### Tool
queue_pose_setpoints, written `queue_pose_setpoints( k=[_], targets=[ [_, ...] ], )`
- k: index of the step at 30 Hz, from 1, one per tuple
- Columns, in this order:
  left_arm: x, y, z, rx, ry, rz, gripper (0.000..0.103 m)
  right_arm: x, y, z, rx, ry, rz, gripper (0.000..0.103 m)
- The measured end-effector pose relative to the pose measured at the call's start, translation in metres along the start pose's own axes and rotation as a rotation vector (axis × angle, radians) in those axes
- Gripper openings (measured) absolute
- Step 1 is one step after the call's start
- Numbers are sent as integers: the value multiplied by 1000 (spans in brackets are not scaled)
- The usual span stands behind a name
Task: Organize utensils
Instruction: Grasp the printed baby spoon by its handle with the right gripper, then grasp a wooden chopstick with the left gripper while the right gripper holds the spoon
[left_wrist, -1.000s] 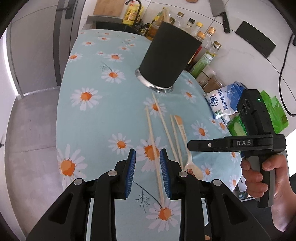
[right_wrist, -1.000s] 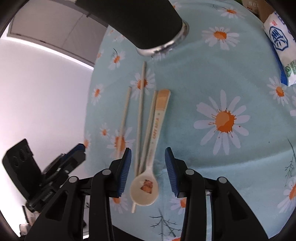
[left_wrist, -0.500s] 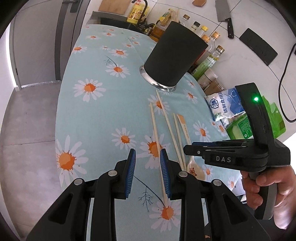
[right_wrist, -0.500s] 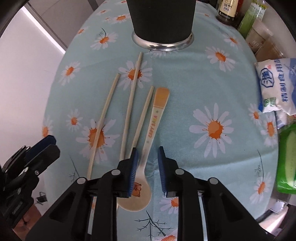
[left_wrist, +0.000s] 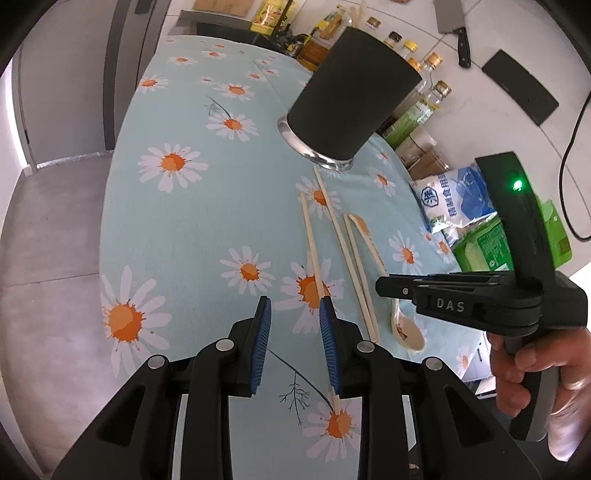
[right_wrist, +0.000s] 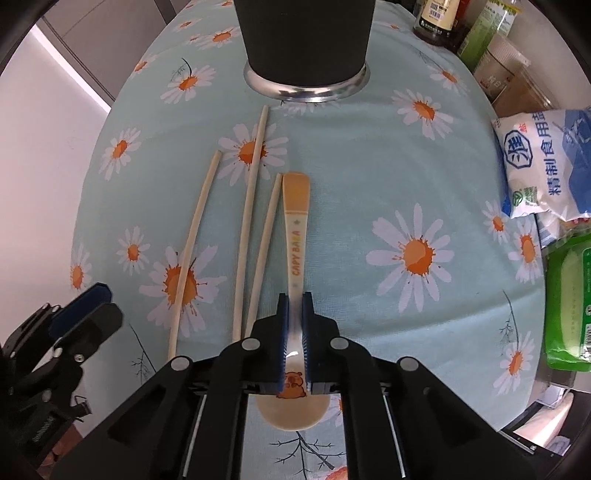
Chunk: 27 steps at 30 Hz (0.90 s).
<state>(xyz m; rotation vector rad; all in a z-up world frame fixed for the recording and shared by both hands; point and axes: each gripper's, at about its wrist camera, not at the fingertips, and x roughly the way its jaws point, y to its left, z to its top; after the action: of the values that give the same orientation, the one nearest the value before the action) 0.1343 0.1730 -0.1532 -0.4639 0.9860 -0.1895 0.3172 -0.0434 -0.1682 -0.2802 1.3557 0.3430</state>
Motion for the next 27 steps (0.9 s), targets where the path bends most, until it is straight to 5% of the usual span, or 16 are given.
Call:
queue_pose_setpoints(
  k=[11, 22, 27],
  targets=[
    [23, -21, 12, 63, 90, 96, 26, -32, -42, -3, 29, -59, 162, 8],
    [60, -54, 33, 118, 216, 312, 26, -48, -87, 10, 7, -121, 284, 8],
    [70, -59, 39, 87, 253, 354, 25, -45, -102, 17, -38, -114, 324, 8]
  ],
)
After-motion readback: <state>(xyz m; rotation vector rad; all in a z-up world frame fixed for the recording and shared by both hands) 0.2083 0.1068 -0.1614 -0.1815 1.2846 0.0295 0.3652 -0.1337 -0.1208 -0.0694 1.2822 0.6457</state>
